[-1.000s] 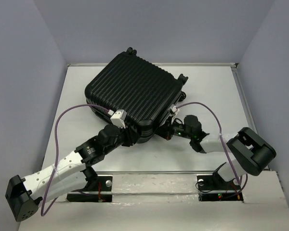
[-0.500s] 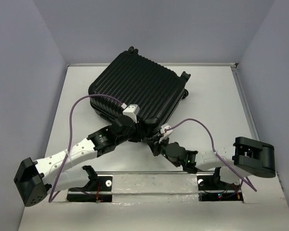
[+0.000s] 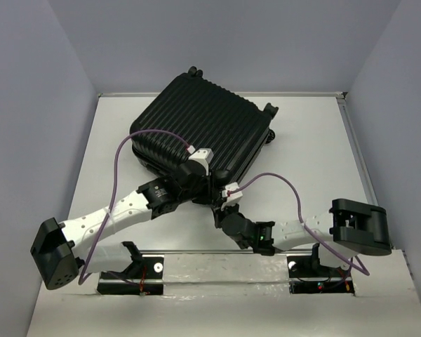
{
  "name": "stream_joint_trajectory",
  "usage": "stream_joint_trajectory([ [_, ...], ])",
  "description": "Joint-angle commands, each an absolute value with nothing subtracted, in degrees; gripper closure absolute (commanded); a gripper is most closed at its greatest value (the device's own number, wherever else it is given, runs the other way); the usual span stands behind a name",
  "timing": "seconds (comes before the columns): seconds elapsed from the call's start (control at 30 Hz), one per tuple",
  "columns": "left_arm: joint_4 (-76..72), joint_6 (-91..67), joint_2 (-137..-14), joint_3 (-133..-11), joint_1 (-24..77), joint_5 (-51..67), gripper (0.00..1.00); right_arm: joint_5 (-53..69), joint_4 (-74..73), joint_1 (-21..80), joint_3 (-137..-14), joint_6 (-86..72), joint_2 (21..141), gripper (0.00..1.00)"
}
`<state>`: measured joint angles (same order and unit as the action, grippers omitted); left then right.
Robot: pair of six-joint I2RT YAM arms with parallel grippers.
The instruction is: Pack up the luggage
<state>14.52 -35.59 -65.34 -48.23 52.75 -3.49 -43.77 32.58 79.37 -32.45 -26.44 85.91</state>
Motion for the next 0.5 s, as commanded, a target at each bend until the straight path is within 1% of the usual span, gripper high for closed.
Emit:
stream_joint_trajectory([
  [0.0, -11.51, -37.18, -68.20, -55.37, 50.98, -10.73, 0.56, -28.97, 34.63, 89.03, -36.83, -34.09, 89.91, 0.93],
  [0.03, -11.51, -37.26, -68.12, -55.46, 50.98, -10.46, 0.54, -29.96, 33.32, 89.03, -36.91, -34.71, 89.39, 0.93],
  [0.07, -11.17, -37.18, -67.94, -55.28, 50.98, -10.72, 0.49, -29.97, 33.66, 89.56, -36.22, -34.72, 86.69, 0.93],
  [0.1, -10.64, -37.00, -67.42, -55.11, 50.98, -11.33, 0.47, -28.75, 35.58, 89.56, -35.08, -33.41, 84.92, 0.93],
  [0.13, -10.29, -37.00, -67.24, -54.93, 50.98, -12.56, 0.46, -27.17, 37.07, 89.56, -33.50, -32.09, 83.08, 0.93],
  [0.2, -9.93, -36.83, -67.06, -54.76, 50.89, -13.01, 0.42, -26.19, 36.66, 90.18, -30.77, -31.90, 77.64, 0.93],
  [0.27, -10.46, -36.91, -67.76, -55.54, 50.89, -12.05, 0.41, -25.67, 35.95, 90.18, -30.32, -31.21, 76.21, 0.93],
  [0.33, -10.72, -37.09, -69.68, -56.77, 50.89, -10.55, 0.41, -25.49, 35.41, 90.18, -31.55, -30.76, 78.39, 0.93],
  [0.4, -10.81, -37.09, -70.83, -58.79, 50.89, -10.20, 0.40, -24.52, 39.88, 90.18, -33.92, -29.88, 81.98, 0.93],
  [0.47, -10.64, -36.83, -71.98, -60.89, 50.89, -9.76, 0.39, -24.78, 44.89, 90.18, -34.98, -29.71, 88.31, 0.93],
])
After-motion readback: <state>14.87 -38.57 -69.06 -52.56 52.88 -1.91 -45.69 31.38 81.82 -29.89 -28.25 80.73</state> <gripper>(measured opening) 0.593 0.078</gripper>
